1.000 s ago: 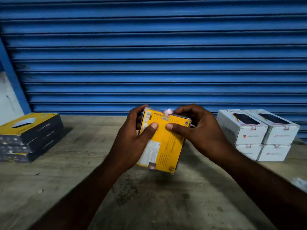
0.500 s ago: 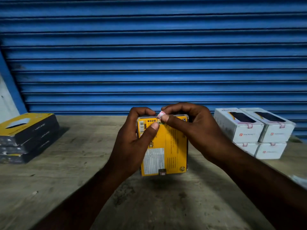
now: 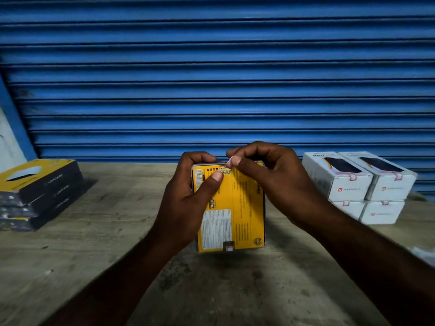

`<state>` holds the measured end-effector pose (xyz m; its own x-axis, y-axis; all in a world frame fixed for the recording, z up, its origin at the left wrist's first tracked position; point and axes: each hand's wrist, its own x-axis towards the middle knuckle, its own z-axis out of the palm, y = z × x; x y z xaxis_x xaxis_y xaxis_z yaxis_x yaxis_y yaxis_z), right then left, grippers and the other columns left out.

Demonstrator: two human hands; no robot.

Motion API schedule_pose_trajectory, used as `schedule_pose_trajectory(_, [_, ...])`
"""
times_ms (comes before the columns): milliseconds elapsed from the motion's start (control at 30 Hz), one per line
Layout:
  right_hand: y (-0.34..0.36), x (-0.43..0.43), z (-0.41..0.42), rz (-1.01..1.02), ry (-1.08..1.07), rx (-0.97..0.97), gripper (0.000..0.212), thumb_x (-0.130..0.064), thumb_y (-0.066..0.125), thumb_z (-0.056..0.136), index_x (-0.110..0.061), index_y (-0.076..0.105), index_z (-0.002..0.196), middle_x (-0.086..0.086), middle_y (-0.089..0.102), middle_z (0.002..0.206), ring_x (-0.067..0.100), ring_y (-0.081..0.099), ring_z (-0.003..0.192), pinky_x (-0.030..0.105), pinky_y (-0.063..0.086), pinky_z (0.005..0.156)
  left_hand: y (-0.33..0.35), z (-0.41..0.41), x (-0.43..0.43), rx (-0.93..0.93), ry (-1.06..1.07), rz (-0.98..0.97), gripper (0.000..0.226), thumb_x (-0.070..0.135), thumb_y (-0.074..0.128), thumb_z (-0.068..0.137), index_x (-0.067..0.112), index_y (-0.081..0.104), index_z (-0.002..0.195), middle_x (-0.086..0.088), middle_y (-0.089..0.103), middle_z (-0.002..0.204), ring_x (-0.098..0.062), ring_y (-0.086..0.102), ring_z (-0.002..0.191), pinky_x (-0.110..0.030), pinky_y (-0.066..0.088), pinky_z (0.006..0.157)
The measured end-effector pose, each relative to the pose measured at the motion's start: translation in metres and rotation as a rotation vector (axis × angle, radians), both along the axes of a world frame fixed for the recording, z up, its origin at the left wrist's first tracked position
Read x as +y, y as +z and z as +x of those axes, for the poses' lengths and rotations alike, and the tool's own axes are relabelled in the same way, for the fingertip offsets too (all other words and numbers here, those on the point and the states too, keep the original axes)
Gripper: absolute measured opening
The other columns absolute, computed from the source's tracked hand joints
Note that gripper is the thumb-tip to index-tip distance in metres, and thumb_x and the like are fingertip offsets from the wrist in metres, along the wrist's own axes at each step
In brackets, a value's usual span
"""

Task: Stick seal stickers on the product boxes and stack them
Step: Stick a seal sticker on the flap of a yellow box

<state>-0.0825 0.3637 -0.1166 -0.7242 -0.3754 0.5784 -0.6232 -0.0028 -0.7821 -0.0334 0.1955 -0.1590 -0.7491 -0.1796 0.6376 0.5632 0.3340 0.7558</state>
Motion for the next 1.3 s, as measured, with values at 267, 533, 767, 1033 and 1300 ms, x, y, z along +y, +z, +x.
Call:
schedule_pose_trajectory(267, [0.009,0.009,-0.002,0.277,-0.115,0.253,0.004,-0.028,0.071,0.088,-0.025,0.072,0.09,-0.011,0.07,0.102,0.003,0.062,0.104,0.029,0.051,0.092,0.001,0.001,-0.001,0.019,0.021,-0.059,0.018,0.035,0.058,0.089,0.03,0.054,0.106,0.016,0.065,0.092,-0.003,0.064,0.079,-0.017,0.052,0.069])
schedule_pose_trajectory(533, [0.013,0.01,0.0,0.322,-0.094,0.298,0.002,-0.02,0.073,0.087,-0.023,0.073,0.086,-0.01,0.071,0.097,0.003,0.065,0.1,0.027,0.053,0.089,0.002,0.001,-0.003,0.031,0.049,-0.069,0.018,0.035,0.058,0.089,0.031,0.054,0.107,0.015,0.064,0.09,-0.003,0.063,0.077,-0.017,0.052,0.067])
schedule_pose_trajectory(767, [0.009,0.008,-0.001,0.311,-0.133,0.306,0.001,-0.023,0.075,0.084,-0.022,0.075,0.085,-0.011,0.071,0.096,0.003,0.065,0.099,0.028,0.054,0.088,0.0,0.001,0.0,0.059,0.056,-0.082,0.017,0.033,0.058,0.09,0.031,0.054,0.106,0.021,0.064,0.094,-0.001,0.064,0.084,-0.012,0.049,0.069])
schedule_pose_trajectory(1033, [0.004,0.008,-0.002,0.276,-0.151,0.359,0.007,-0.025,0.078,0.083,-0.02,0.075,0.088,-0.01,0.071,0.097,0.005,0.064,0.099,0.027,0.051,0.086,0.0,0.0,0.0,0.07,0.053,-0.067,0.016,0.034,0.057,0.09,0.031,0.054,0.105,0.02,0.064,0.093,-0.002,0.065,0.082,-0.014,0.051,0.068])
schedule_pose_trajectory(1300, [-0.003,0.006,-0.004,0.204,-0.169,0.442,0.009,-0.022,0.077,0.083,-0.016,0.076,0.09,-0.007,0.07,0.096,0.007,0.065,0.097,0.025,0.053,0.084,-0.002,-0.001,-0.001,0.071,0.063,-0.055,0.018,0.036,0.059,0.089,0.031,0.054,0.106,0.02,0.064,0.093,-0.004,0.065,0.082,-0.016,0.051,0.069])
